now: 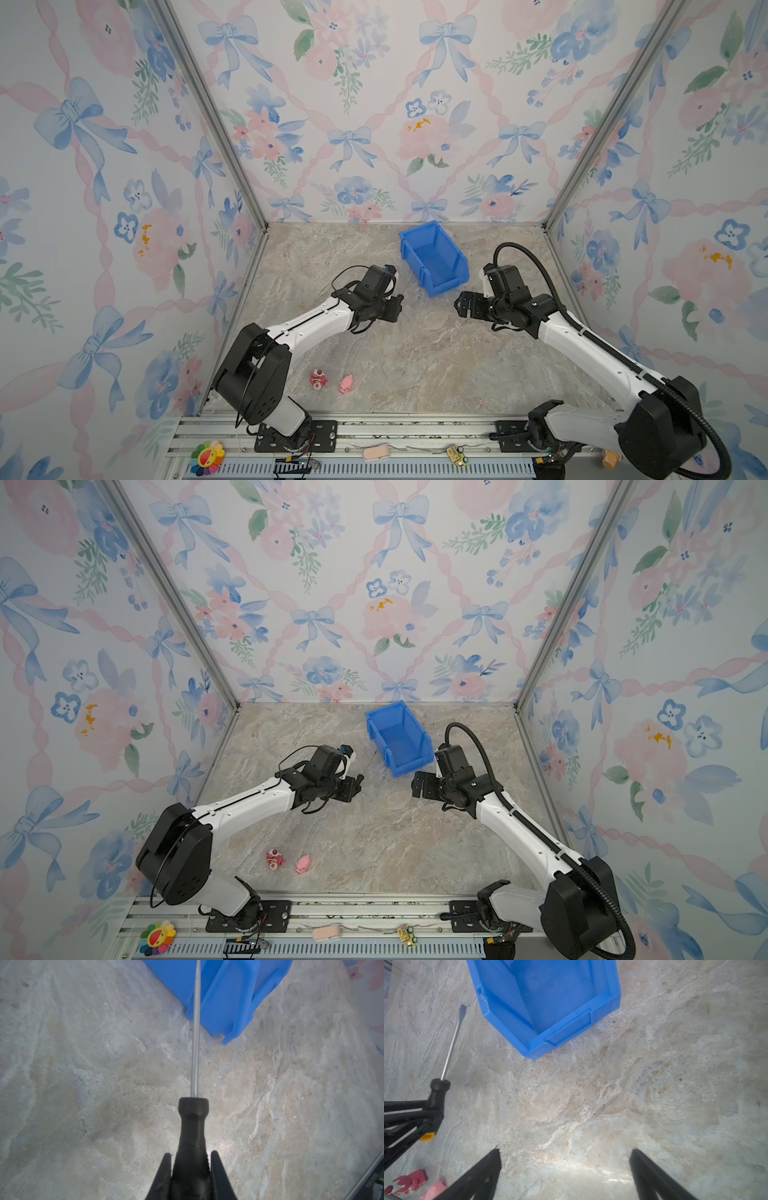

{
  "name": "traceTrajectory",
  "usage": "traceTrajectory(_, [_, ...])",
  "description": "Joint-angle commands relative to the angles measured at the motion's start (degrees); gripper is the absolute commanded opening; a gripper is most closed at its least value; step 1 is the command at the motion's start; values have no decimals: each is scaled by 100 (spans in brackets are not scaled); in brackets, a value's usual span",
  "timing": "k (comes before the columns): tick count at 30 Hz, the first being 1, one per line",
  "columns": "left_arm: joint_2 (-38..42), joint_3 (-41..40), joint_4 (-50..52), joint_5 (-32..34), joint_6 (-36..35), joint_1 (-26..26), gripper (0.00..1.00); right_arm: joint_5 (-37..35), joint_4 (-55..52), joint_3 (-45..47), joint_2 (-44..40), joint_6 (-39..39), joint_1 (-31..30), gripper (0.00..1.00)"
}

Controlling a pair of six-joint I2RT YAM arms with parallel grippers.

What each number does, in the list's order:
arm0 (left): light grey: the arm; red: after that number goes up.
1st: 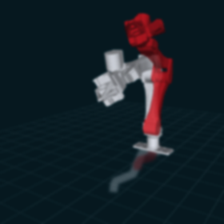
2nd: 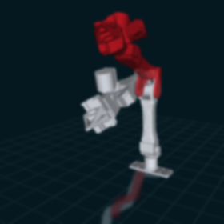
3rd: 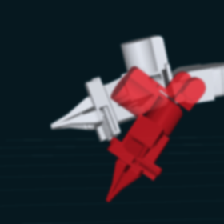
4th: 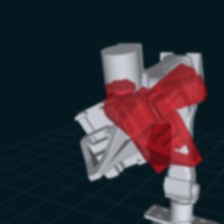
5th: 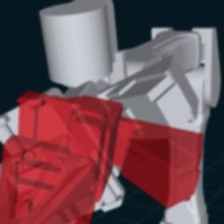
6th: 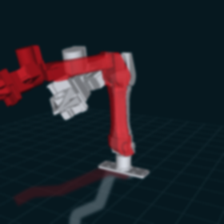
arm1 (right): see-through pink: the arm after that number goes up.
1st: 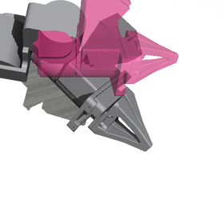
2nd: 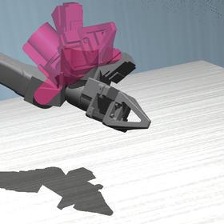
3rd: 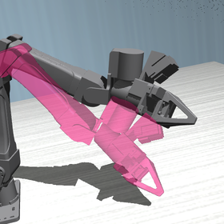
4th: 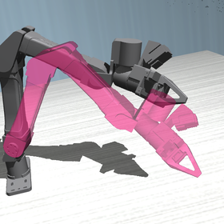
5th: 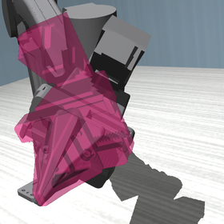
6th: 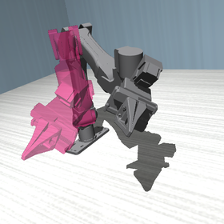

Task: Put the screwdriver in the bin
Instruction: Pick up the screwdriver from the center of the table, then place the screwdriver in the bin.

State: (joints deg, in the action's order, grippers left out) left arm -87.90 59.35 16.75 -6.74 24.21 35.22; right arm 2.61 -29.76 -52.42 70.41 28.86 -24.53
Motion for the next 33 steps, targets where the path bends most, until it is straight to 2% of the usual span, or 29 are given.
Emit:
traceTrajectory(1, [63, 499, 26, -326, 417, -90, 0, 104, 19, 98, -162, -93, 128, 98])
traceTrajectory(9, [-874, 2053, 15, -603, 1281, -155, 0, 327, 128, 13, -306, -203, 376, 98])
traceTrajectory(20, [-3046, 4528, 13, -525, 2202, -98, 0, 559, 231, 308, -603, -256, 972, 97])
traceTrajectory(23, [-3509, 5080, 20, -511, 2271, -68, 0, 664, 290, 299, -573, -289, 1142, 97])
traceTrajectory(27, [-3899, 5443, 34, -371, 2355, -51, 0, 791, 338, 232, -443, -346, 1335, 97])
traceTrajectory(31, [-4050, 5448, 61, -228, 2386, -44, 0, 851, 405, 150, -334, -399, 1489, 97])
traceTrajectory(33, [-4061, 5413, 55, -176, 2358, -29, 3, 864, 431, 124, -303, -416, 1551, 97])
